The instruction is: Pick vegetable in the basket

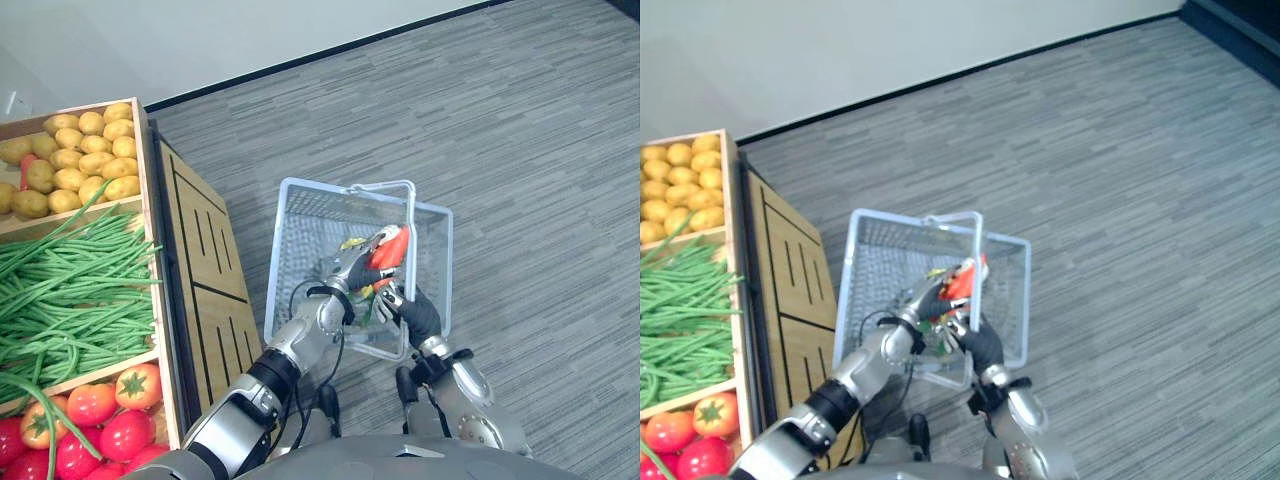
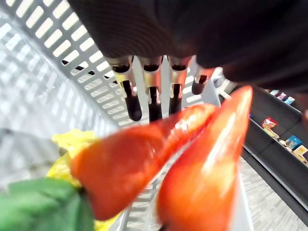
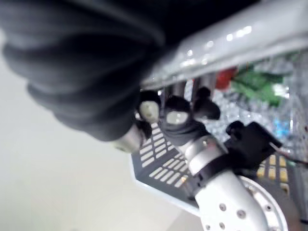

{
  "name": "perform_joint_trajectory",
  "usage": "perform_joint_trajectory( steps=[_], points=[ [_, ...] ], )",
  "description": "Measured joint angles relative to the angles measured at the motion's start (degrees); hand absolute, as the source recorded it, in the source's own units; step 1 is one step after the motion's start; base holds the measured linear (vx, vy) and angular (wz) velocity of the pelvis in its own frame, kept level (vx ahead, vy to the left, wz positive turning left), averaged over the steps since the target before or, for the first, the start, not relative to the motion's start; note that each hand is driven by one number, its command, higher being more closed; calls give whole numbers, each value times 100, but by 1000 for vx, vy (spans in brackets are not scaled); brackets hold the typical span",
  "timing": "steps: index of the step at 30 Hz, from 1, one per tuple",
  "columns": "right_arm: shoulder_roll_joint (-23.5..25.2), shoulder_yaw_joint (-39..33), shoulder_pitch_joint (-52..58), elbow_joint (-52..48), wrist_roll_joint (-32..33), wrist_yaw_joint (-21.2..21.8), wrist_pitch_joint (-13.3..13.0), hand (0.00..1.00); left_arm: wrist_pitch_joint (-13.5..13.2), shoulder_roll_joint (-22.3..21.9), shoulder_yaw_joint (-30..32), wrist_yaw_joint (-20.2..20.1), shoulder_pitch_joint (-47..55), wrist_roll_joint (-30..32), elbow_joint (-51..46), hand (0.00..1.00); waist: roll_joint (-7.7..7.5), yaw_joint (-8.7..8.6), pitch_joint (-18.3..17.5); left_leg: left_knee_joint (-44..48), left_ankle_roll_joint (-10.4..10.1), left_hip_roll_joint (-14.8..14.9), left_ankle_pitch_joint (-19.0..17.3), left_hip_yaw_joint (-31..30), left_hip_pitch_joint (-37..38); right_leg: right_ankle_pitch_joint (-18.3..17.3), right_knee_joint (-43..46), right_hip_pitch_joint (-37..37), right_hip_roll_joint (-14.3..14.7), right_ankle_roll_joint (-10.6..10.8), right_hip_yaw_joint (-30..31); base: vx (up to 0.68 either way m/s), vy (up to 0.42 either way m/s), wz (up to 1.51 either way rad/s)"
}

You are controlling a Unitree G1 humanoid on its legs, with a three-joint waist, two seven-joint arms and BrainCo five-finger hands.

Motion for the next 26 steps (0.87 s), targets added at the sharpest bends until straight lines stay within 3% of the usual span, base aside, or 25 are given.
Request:
perform_joint_trajectory(
  steps=[3, 5, 9, 10, 11, 13, 16, 18, 19, 21, 23, 26],
  points=[
    [353, -1014, -81, 783, -724, -328, 0, 100, -89, 314, -83, -33, 237, -164, -1187, 0, -12, -3, -6, -132, 25, -29, 32, -48, 17, -117, 0, -10, -29, 40, -102, -78, -31, 12],
    [451, -1845, -146, 1442, -1206, -734, 12, 100, -334, 628, -175, -90, 503, -699, -2286, 0, 13, 16, -42, -206, 30, -37, 59, -120, 21, -191, -1, 3, -38, 99, -216, -80, -30, 19],
    [477, -2860, -193, 2258, -1786, -1160, 46, 100, -593, 980, -170, -389, 640, -1573, -3230, 0, 24, 25, -167, -444, 25, -59, 201, -223, 75, -198, -1, 7, -54, 100, -343, -24, -15, 19],
    [498, -3174, -221, 2499, -1946, -1298, 112, 100, -659, 1064, -167, -529, 756, -2035, -3547, 0, 40, 15, -211, -523, 34, -72, 241, -255, 114, -195, -1, 28, -66, 96, -385, 3, -4, 11],
    [499, -3303, -224, 2614, -2012, -1359, 145, 100, -692, 1101, -164, -600, 830, -2300, -3686, 0, 46, 15, -250, -537, 40, -79, 250, -271, 112, -195, -1, 28, -74, 96, -403, 24, 4, 14],
    [570, -3733, -324, 3090, -2182, -1597, 266, 100, -854, 1063, -61, -776, 1166, -3471, -4033, 0, 41, 22, -379, -538, 44, -95, 258, -319, 111, -195, 0, 49, -91, 97, -442, 43, 10, 9],
    [620, -4047, -442, 3585, -2185, -1722, 274, 100, -874, 840, 475, -812, 1606, -4142, -3954, 0, 13, 23, -427, -524, 44, -94, 259, -335, 128, -195, 1, 86, -92, 98, -485, 14, -4, 6],
    [612, -4231, -535, 3980, -2184, -1741, 273, 100, -890, 722, 862, -739, 1727, -4067, -3277, 0, -9, 40, -422, -523, 43, -87, 259, -373, 226, -201, 1, 205, -86, 106, -543, -18, -16, 13],
    [600, -4351, -572, 4288, -2187, -1742, 266, 100, -858, 646, 1131, -666, 1725, -3801, -2400, 0, -65, 50, -437, -520, 42, -84, 257, -398, 259, -219, 3, 257, -85, 128, -571, -52, -19, 7],
    [594, -4499, -751, 4684, -2192, -1735, 266, 100, -646, 586, 1509, -433, 1646, -3038, -795, 0, -64, 58, -479, -516, 41, -78, 258, -395, 286, -221, 12, 270, -80, 128, -574, -69, -20, 1],
    [592, -4629, -900, 5123, -2342, -1772, 277, 100, -168, 574, 1898, -124, 1655, -1960, 1183, 0, -94, 34, -464, -518, 32, -72, 262, -393, 310, -226, 21, 283, -75, 132, -578, -76, -19, -1],
    [582, -5016, -1013, 5507, -2649, -1861, 357, 100, 164, 570, 2402, -43, 1955, -918, 2552, 0, -183, 45, -432, -531, 9, -78, 258, -385, 348, -253, 22, 309, -81, 168, -577, -49, -7, 1]
  ],
)
